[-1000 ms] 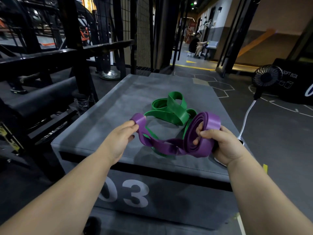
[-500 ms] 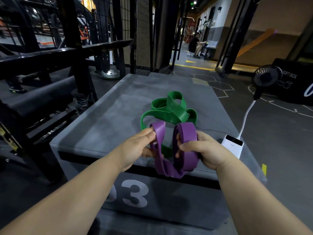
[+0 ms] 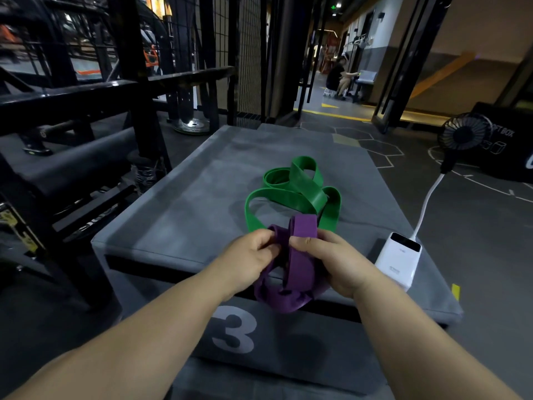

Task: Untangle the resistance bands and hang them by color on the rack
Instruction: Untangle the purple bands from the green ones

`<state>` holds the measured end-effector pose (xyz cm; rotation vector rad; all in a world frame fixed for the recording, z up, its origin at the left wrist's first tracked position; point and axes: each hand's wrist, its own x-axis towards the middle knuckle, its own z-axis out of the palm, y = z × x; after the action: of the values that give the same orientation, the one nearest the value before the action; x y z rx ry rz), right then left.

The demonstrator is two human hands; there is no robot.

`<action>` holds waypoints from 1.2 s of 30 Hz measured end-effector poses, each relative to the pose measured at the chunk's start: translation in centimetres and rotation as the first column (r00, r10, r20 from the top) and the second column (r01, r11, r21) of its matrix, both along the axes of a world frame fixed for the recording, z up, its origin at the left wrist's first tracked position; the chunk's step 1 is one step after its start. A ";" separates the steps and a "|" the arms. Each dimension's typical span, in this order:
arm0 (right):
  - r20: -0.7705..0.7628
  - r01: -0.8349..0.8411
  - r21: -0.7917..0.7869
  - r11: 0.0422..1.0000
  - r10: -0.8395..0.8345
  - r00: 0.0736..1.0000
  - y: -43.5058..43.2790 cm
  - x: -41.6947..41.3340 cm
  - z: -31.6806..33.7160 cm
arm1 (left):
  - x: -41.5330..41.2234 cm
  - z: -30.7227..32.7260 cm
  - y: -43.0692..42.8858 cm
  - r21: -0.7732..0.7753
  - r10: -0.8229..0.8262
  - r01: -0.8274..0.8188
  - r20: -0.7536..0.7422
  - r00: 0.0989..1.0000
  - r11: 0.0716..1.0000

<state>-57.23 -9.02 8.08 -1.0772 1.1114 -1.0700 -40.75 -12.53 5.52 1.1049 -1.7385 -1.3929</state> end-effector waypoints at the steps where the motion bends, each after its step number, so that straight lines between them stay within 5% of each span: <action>1: -0.006 0.004 -0.001 1.000 -0.004 1.000 -0.1 0.0 0.0 | -0.1 0.0 0.1 0.020 0.018 -0.017 -0.054 0.998 1.000; 7: 0.012 -0.015 0.006 1.000 0.015 1.000 0.0 0.2 0.3 | 0.2 1.5 -0.2 0.199 0.132 -0.044 -0.459 0.879 0.979; 10: 0.064 0.002 0.013 1.000 -0.003 0.998 0.0 0.1 0.4 | 0.6 2.1 -0.2 0.225 0.120 0.006 -0.543 0.831 0.974; 27: -0.070 -0.169 0.089 0.982 0.176 0.982 0.6 0.5 0.7 | 0.9 2.1 0.5 0.276 -0.024 0.188 -0.506 0.862 0.943; 36: 0.175 -0.116 0.075 0.990 0.102 0.979 0.6 0.5 0.1 | 0.3 1.1 0.3 0.324 -0.007 0.146 -0.394 0.919 0.935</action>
<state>-56.72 -8.40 8.20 -0.9497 0.9411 -1.0000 -40.43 -12.19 6.57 0.8600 -1.2921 -1.8775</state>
